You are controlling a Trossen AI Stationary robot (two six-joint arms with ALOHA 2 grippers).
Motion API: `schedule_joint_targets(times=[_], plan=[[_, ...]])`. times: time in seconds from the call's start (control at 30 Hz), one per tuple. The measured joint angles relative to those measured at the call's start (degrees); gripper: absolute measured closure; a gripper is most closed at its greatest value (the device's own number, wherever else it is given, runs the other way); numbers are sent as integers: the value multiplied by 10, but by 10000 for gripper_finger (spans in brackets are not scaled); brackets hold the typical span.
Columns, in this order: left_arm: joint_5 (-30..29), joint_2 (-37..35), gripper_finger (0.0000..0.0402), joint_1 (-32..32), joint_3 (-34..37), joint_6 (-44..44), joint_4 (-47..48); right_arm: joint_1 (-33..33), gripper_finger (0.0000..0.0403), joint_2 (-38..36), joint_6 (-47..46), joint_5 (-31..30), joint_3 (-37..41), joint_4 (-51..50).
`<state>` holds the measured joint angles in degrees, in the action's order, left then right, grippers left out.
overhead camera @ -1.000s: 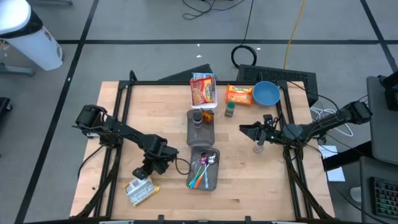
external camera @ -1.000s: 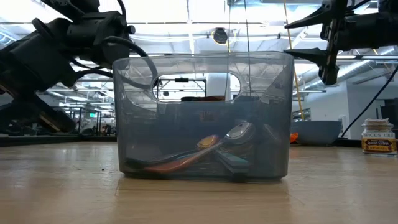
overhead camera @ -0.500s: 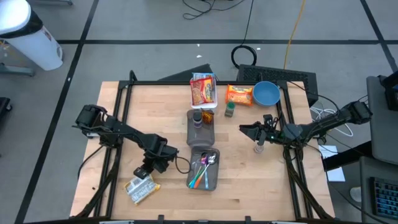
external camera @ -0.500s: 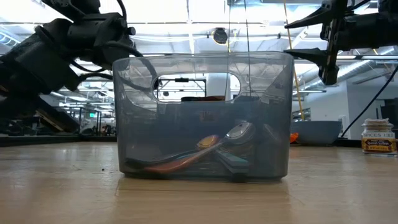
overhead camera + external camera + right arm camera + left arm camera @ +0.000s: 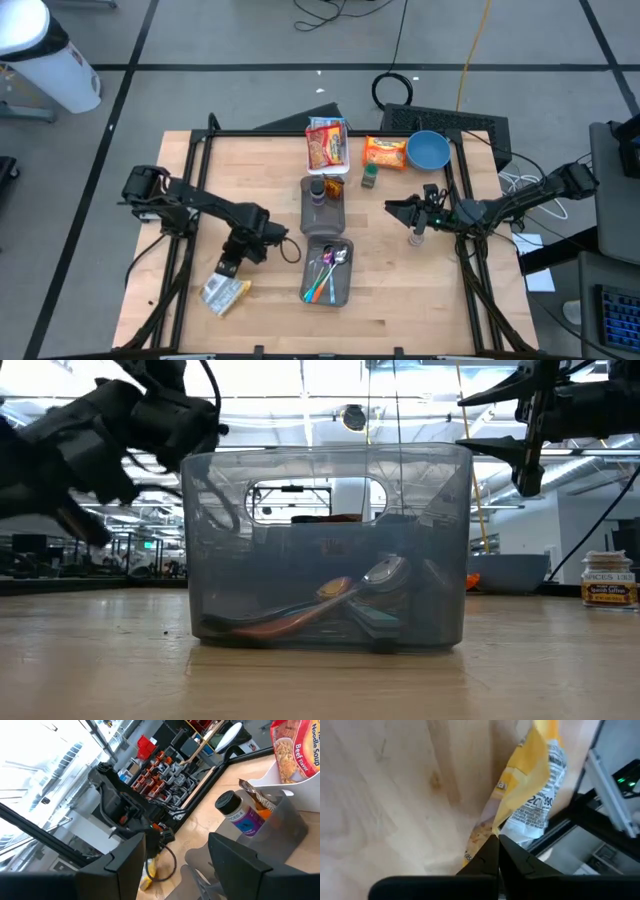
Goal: Pick & Place Food Item
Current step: Put the yellow noodle pack into the white bin
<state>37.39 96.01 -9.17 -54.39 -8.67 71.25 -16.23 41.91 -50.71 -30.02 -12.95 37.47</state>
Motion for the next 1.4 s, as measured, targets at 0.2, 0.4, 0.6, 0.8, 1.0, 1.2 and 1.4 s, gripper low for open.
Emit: schedule_joint_targets(times=[0.2, 0.4, 0.6, 0.8, 1.0, 1.2, 1.4], plan=[[-3, -53, 399, 24, -48, 47, 10, 0, 193, 0, -1, 1, 0, 0], [-38, -119, 400, 61, -121, 112, 12, 0, 193, 0, 7, 34, 0, 6], [-65, -137, 400, 92, -183, 152, 76, 0, 193, 0, 51, 33, 0, 50], [-55, -136, 400, 106, -226, 170, 93, 0, 193, 9, 175, 33, -77, 6], [-44, -136, 401, 127, -302, 182, 79, 0, 193, 79, 289, 31, -233, -161], [-44, -136, 401, 150, -377, 205, 29, 5, 193, 182, 378, 33, -329, -180], [-43, -136, 401, 156, -412, 226, -31, 30, 193, 257, 368, 34, -353, -137]])
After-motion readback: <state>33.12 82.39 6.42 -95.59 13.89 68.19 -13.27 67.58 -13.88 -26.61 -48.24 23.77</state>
